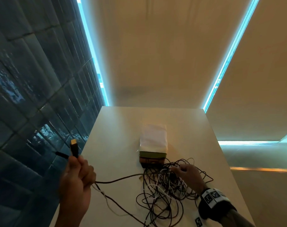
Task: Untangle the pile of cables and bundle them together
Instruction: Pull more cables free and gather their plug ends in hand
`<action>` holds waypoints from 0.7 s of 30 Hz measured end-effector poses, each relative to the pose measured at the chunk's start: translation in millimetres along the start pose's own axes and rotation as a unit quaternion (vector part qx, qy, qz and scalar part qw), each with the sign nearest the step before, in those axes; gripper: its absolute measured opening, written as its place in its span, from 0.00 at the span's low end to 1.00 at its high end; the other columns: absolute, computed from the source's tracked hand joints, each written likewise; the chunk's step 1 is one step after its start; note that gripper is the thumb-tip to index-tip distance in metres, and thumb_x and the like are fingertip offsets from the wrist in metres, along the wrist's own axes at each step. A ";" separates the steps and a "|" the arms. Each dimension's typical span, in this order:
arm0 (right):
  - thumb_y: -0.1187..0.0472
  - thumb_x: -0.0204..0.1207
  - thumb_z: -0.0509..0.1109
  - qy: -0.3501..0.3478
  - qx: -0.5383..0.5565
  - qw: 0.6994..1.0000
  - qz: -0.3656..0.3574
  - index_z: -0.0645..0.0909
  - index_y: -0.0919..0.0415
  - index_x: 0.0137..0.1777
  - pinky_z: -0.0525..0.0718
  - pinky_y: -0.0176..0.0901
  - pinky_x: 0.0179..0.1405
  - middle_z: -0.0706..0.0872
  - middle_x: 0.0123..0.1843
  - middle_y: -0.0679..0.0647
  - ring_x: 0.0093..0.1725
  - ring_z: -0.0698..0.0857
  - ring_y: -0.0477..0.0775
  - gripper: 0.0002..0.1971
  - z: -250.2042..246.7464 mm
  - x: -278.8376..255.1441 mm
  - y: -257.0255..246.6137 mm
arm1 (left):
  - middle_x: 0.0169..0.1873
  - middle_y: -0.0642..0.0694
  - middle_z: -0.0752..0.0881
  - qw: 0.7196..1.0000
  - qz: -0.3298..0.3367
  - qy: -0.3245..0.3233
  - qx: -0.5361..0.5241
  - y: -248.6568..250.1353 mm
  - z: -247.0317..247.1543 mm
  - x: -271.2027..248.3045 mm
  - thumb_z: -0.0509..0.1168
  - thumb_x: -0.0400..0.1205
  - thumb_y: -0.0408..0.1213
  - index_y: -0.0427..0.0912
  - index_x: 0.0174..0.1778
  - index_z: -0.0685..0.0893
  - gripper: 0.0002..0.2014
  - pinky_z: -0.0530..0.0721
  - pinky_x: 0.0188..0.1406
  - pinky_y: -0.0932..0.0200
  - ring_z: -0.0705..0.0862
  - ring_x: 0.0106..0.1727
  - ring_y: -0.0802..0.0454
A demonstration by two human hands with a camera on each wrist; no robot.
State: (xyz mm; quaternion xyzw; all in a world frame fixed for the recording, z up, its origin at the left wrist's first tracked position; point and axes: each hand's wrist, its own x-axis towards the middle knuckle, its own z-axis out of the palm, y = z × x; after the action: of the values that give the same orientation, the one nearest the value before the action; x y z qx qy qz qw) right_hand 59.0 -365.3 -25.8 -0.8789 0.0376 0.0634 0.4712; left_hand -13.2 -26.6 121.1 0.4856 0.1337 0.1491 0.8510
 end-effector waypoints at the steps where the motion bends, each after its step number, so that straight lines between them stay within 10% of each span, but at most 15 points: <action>1: 0.49 0.75 0.75 0.019 -0.007 1.000 0.003 0.76 0.56 0.22 0.70 0.43 0.26 0.75 0.19 0.45 0.21 0.70 0.39 0.22 -0.8 -0.7 -1.1 | 0.18 0.54 0.63 1.000 -0.008 -0.006 0.000 -1.1 2.0 -1.6 0.55 0.84 0.48 0.47 0.33 0.75 0.15 0.56 0.14 0.63 0.58 0.16 0.61; 4: 0.53 0.81 0.68 -0.005 -0.015 1.000 -0.021 0.83 0.58 0.34 0.76 0.49 0.31 0.83 0.29 0.50 0.29 0.77 0.45 0.15 1.3 -6.4 -30.5 | 0.20 0.53 0.64 0.998 -0.046 -0.045 0.019 -14.5 16.6 -10.0 0.55 0.84 0.48 0.44 0.34 0.72 0.16 0.55 0.16 0.62 0.58 0.18 0.59; 8: 0.63 0.85 0.62 -0.085 0.129 0.986 -0.060 0.85 0.55 0.52 0.74 0.29 0.34 0.85 0.41 0.47 0.35 0.78 0.37 0.10 4.5 -29.6 -96.1 | 0.24 0.49 0.68 0.982 -0.073 -0.115 0.132 -44.4 46.6 -21.6 0.54 0.87 0.46 0.41 0.37 0.68 0.15 0.57 0.20 0.60 0.60 0.22 0.56; 21: 0.67 0.82 0.65 -0.151 0.187 0.956 -0.171 0.78 0.67 0.51 0.80 0.33 0.34 0.85 0.40 0.52 0.35 0.83 0.43 0.03 6.5 -73.6 -115.4 | 0.32 0.46 0.76 0.930 -0.088 -0.127 0.332 -88.2 75.6 -24.3 0.66 0.83 0.39 0.41 0.46 0.72 0.09 0.76 0.28 0.62 0.75 0.28 0.57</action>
State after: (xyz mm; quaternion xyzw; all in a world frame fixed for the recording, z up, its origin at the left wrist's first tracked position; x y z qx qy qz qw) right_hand 0.3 -295.6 76.5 -0.7488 -0.1735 0.1061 0.6309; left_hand 3.4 -138.0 83.9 0.7415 0.1084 -0.0428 0.6607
